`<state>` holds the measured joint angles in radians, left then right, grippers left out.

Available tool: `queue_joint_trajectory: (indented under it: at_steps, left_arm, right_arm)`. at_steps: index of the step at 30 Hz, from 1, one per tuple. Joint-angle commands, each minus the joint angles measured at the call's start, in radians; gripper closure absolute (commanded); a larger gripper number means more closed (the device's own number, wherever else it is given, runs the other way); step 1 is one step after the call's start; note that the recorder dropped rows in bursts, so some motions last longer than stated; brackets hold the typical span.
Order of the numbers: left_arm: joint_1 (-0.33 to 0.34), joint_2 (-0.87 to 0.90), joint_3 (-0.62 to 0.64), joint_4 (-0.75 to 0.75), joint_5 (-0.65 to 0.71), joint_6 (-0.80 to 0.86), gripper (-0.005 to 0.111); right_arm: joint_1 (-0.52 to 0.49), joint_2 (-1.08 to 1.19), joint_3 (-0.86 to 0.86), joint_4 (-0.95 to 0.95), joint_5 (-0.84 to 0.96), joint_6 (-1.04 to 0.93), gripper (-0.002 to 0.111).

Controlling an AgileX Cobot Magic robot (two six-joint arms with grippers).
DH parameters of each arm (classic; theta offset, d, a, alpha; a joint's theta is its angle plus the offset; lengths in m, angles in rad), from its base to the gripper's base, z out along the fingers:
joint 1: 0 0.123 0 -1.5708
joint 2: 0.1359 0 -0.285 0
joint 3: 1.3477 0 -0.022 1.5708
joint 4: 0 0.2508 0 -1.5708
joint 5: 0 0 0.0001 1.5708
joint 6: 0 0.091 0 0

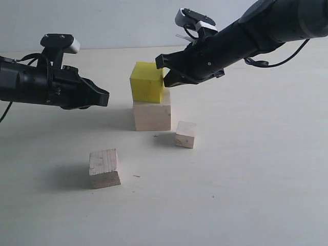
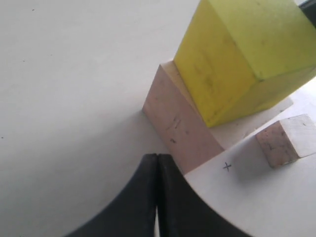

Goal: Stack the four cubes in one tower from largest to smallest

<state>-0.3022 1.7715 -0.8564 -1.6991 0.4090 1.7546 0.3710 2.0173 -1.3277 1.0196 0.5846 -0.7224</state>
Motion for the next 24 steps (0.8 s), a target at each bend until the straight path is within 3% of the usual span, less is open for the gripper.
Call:
queue_joint_trajectory:
  at_steps: [1, 24]
  left_arm:
    - [0.002, 0.001, -0.007, -0.033, 0.012, 0.021, 0.107]
    - [0.002, 0.120, -0.139, -0.019, 0.179, 0.026, 0.107]
  right_arm:
    - [0.002, 0.007, -0.009, -0.003, -0.011, 0.001, 0.108]
    - [0.002, 0.007, -0.009, -0.003, -0.041, -0.011, 0.108]
